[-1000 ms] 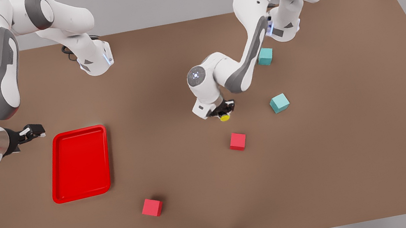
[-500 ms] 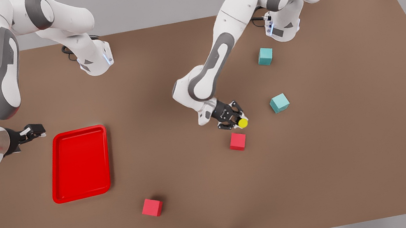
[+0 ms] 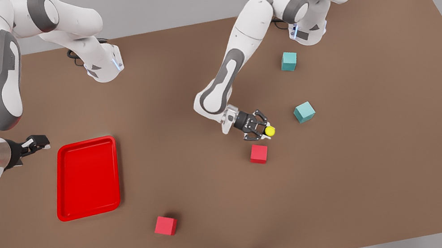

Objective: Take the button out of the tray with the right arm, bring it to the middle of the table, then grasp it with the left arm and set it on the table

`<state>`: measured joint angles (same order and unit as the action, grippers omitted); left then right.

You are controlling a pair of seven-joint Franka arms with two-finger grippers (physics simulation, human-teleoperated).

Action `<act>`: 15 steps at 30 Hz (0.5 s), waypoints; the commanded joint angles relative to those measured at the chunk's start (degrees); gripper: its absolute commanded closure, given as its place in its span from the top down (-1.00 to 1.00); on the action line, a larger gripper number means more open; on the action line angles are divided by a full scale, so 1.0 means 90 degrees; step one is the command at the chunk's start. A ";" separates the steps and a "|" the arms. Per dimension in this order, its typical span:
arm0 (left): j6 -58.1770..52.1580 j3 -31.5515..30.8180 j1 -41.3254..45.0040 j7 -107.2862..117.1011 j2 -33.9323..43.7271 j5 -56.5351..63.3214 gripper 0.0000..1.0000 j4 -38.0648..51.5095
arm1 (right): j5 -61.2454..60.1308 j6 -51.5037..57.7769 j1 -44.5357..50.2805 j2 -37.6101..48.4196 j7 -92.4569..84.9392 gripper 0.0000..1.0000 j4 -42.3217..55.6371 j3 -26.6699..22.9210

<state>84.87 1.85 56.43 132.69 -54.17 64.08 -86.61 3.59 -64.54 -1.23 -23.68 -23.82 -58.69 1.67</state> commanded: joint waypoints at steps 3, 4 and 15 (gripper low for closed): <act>-0.0339 0.0009 -0.0010 0.3010 -0.0230 0.0537 -0.07 -0.0142 | 0.0002 0.0013 0.0000 0.0004 0.0000 1.00 -0.0003 0.0000; -0.0407 -0.0001 -0.0010 0.3010 -0.0279 0.0644 -0.07 -0.0152 | 0.0002 0.0013 0.0000 0.0004 0.0000 1.00 0.0007 0.0000; -0.0622 0.0009 -0.0010 0.3205 -0.0592 0.0908 0.23 -0.0132 | -0.0018 0.0013 0.0000 0.0014 0.0000 1.00 0.0007 0.0000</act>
<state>79.96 1.92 56.32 148.55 -59.50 71.89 -87.82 3.54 -64.48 -1.23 -23.68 -23.84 -58.68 1.67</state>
